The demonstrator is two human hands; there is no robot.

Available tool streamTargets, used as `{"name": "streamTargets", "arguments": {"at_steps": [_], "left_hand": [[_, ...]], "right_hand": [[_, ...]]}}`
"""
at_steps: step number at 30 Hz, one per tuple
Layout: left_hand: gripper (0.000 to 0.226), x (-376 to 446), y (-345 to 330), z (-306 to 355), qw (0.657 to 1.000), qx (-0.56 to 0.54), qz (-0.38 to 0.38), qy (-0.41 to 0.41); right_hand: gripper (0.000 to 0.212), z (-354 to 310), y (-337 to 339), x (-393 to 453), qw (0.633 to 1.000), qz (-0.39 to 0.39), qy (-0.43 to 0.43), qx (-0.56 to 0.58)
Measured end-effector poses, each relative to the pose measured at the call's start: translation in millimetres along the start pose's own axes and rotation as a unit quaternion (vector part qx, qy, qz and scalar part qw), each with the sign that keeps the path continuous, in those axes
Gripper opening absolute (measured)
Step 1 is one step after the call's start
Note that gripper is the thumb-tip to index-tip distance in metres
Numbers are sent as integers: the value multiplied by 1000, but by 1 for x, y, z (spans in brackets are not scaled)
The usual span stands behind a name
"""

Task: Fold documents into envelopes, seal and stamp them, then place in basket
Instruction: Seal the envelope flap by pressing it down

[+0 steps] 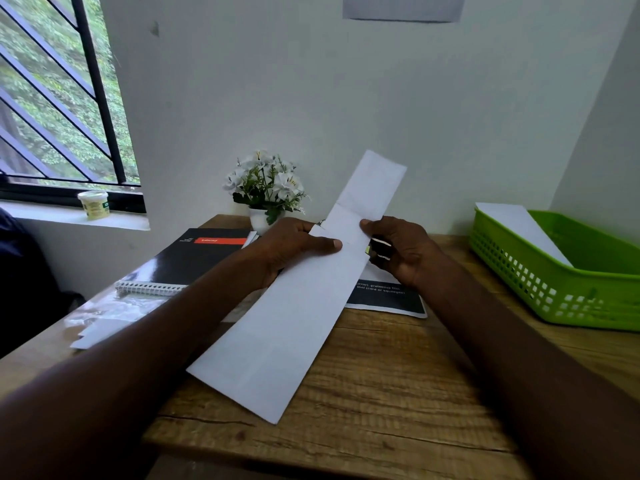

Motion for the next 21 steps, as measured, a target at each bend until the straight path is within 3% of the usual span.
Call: {"name": "streamTargets", "arguments": {"at_steps": [4,7,13,17,21], "left_hand": [[34,0,3,0,1000,5,14,1],[36,0,1,-1,1000,13,-4,5],[35,0,2,-1,1000,9,7,8],[36,1,3,-1,1000,12,20,12],[36,1,2,0,1000,11,13,11]], "right_hand": [[17,1,1,0,1000,-24,-16,-5],[33,-1,1,0,1000,-7,-7,23],[18,0,3,1,1000,22,-3,0],[24,-1,2,-1,1000,-2,-10,-15],[27,-3,4,0,999,31,9,19]]}}
Point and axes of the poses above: each hand's wrist, its own x-axis towards the middle knuckle, its own y-axis out of the back of the hand, z = x × y, the point moved 2 cm from there along x, towards the middle knuckle, and after that the axes turned 14 degrees about -x, right-handed, at the moved point
